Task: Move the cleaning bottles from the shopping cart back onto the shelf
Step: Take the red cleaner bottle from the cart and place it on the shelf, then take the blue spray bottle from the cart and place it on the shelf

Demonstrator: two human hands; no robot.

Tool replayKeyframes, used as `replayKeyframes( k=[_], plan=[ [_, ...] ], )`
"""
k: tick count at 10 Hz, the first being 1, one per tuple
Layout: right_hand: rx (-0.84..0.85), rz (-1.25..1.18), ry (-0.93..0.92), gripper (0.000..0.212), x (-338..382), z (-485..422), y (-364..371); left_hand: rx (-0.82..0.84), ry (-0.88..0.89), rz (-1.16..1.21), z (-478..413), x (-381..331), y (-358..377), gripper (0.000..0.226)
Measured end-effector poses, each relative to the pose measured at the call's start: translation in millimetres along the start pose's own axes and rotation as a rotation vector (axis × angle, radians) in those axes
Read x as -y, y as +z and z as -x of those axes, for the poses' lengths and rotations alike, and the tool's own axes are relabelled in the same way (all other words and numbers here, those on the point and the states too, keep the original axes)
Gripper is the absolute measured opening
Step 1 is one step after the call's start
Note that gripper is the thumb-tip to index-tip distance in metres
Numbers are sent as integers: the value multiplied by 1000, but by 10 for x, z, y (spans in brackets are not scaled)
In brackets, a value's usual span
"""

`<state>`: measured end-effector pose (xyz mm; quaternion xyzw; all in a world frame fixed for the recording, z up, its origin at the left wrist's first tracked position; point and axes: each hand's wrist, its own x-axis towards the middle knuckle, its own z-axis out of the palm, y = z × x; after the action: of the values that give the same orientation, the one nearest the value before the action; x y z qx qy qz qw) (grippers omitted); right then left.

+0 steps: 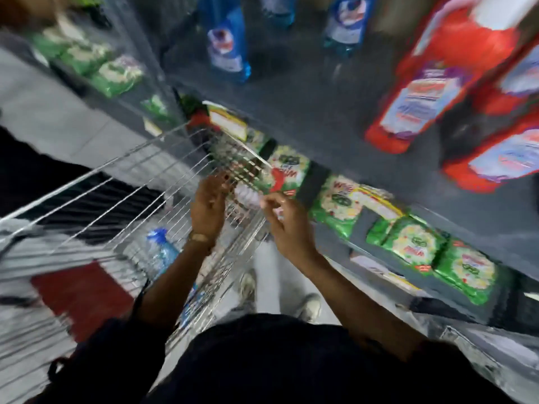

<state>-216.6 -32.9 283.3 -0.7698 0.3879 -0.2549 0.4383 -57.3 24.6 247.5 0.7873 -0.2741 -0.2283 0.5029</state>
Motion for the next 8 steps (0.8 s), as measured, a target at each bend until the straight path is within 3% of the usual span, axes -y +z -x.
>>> replayKeyframes(
  k=[1, 2, 3, 5, 8],
  plan=[
    [255, 265, -64, 23, 90, -130, 726, -36, -185, -164, -8, 844, -488, 49],
    [369, 450, -157, 13, 64, -175, 1191, 27, -426, -317, 156, 1493, -830, 40],
    [459, 653, -61, 20, -40, -218, 1383, 114, -615, -252, 236, 2170, -1022, 22],
    [524, 860, -39, 24, -145, -288, 1505, 125, -922, -390, 277, 2942, -1257, 65],
    [530, 866, -79, 18, -246, -298, 1546, 92, -1147, -155, 231, 3371, -976, 47]
  ],
)
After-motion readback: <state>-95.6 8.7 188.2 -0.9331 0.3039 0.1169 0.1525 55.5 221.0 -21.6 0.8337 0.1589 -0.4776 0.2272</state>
